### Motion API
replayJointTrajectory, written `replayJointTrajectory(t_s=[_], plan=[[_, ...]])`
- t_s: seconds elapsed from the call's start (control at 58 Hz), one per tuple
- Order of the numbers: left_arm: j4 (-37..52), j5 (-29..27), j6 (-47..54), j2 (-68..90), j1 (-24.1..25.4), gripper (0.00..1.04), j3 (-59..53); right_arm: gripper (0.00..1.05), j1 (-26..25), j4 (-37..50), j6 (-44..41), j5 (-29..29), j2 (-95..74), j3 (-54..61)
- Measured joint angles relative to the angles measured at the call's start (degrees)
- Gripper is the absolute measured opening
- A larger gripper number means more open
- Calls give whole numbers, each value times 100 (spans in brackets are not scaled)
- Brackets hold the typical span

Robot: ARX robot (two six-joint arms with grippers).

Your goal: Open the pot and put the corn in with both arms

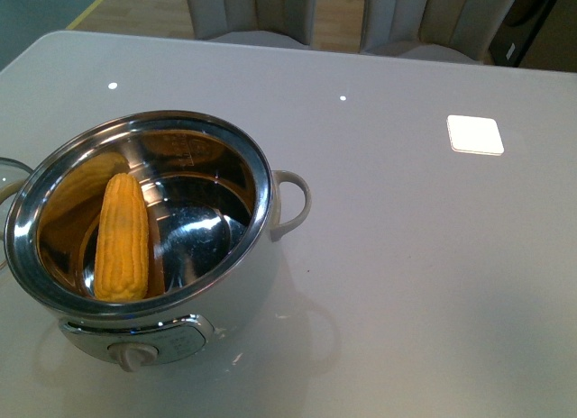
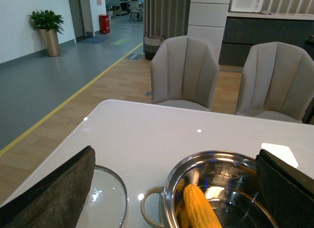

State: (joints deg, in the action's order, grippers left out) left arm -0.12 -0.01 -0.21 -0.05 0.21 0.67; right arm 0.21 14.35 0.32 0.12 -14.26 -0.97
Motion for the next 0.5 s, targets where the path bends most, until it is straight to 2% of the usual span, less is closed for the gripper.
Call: replayJointTrajectory(t_s=[0.259,0.362,0.5], plan=[[0,0,0,0,0,98,0,2,0,-415,0,2,409,0],[-2,-2,-2,0,-2,98,0,2,-2,-1329,-2,-2,1154,-2],[0,0,-2,0,0,98,0,2,-2,-1416,-2,0,1373,-2]])
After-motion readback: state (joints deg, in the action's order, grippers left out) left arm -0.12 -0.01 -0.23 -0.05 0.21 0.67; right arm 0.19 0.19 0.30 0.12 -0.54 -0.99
